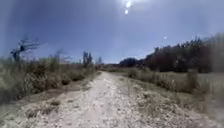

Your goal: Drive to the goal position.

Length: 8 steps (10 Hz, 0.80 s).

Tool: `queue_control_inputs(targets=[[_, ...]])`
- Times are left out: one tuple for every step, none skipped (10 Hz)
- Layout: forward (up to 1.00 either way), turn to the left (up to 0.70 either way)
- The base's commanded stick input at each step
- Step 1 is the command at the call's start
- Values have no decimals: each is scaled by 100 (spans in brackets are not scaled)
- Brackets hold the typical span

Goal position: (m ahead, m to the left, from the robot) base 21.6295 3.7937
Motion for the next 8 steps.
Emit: queue_control_inputs(targets=[[70,0],[70,10],[70,35],[70,33],[70,14],[70,0],[70,0],[70,0]])
